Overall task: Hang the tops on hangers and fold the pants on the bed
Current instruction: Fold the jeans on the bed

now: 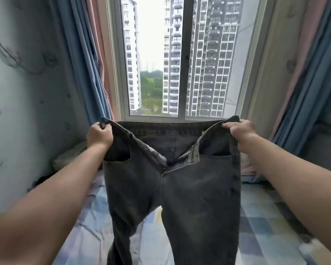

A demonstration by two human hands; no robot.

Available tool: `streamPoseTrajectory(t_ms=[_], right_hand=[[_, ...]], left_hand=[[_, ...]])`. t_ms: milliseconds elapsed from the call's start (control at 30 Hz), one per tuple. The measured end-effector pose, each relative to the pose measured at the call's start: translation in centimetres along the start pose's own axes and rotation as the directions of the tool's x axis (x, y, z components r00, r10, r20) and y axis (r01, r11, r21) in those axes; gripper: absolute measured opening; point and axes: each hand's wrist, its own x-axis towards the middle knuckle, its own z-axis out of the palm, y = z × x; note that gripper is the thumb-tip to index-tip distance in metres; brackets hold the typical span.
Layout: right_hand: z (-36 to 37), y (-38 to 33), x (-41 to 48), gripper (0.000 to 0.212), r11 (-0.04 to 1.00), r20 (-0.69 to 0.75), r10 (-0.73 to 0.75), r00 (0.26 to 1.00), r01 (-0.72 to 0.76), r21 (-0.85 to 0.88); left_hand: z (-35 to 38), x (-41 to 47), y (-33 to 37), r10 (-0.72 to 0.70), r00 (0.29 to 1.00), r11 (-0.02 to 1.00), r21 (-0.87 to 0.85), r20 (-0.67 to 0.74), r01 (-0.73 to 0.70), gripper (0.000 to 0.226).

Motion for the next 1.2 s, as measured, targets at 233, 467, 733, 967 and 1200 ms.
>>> streamPoseTrajectory(t_ms=[233, 467, 733, 967, 1200], right_hand=[[0.4, -14.7, 2.1, 0.022, 0.983, -0.097, -0.177, 0.980, 0.170, -0.077], [1.3, -24.4, 2.2, 0.008, 0.973, -0.062, -0.215, 0.975, 0.208, -0.103], [1.6, -25.1, 0.0, 0.016, 0.996, 0.143, 0.057, 0.988, -0.047, -0.069], [4.3, -23.4, -1.6, 0.015, 0.994, 0.330, 0.055, 0.943, -0.085, 0.075], [7.3, -23.3, -3.1, 0.023, 0.948, 0.561, -0.004, 0.828, -0.176, 0.267]], left_hand=[[-4.2, 6.6, 12.7, -0.005, 0.999, 1.000, -0.003, -0.035, 0.005, 0.039], [-7.6, 9.1, 20.0, -0.089, 0.994, 0.996, 0.021, 0.059, 0.088, 0.048], [-7.0, 7.9, 20.6, -0.233, 0.902, 0.895, -0.282, 0.363, 0.345, 0.045], [-5.0, 5.3, 23.2, -0.106, 0.852, 0.732, -0.539, 0.513, 0.416, 0.031], [-3.4, -1.5, 27.2, 0.182, 0.763, 0.783, -0.561, 0.620, 0.269, 0.025]])
